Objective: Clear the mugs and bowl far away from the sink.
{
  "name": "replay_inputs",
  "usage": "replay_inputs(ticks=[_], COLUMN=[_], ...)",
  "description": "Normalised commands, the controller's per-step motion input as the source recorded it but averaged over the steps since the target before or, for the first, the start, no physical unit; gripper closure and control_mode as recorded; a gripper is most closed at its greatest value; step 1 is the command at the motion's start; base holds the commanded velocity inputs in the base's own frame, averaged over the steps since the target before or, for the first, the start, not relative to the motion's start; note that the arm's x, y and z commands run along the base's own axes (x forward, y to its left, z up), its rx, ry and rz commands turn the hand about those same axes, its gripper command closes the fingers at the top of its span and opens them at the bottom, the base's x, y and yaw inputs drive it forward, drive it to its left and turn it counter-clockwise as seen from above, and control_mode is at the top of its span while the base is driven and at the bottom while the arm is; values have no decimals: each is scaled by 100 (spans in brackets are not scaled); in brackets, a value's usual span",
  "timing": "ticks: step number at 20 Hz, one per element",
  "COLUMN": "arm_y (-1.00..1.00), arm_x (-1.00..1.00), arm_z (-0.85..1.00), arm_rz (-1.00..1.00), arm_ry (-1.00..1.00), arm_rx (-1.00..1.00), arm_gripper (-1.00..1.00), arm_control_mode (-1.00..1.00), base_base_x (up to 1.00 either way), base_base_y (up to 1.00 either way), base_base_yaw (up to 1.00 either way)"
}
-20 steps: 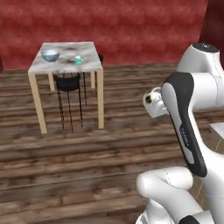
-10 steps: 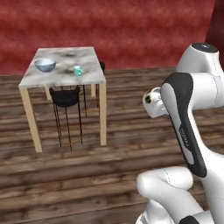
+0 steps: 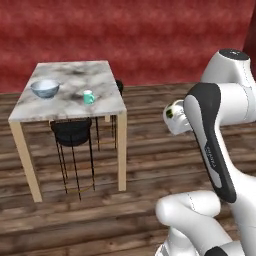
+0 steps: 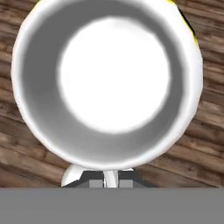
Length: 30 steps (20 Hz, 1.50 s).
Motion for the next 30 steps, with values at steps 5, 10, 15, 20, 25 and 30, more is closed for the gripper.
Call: replay_inputs(ticks=[5,10,15,20,25,30], arm_y=[0,0,0,0,0,0], arm_x=[0,0,0,0,0,0], arm_z=[0,0,0,0,0,0], arm_rz=[0,0,0,0,0,0], arm_ry=[0,0,0,0,0,0], arm_rx=[0,0,0,0,0,0], arm_gripper=[100,100,100,100,100,100], arm_control_mode=[100,100,100,100,100,100], base_base_x=[100,100,100,100,97,60], base_base_y=[-4,-2,-5,-5,0,-2], base_base_yaw=[-2,0,0,5,10,32])
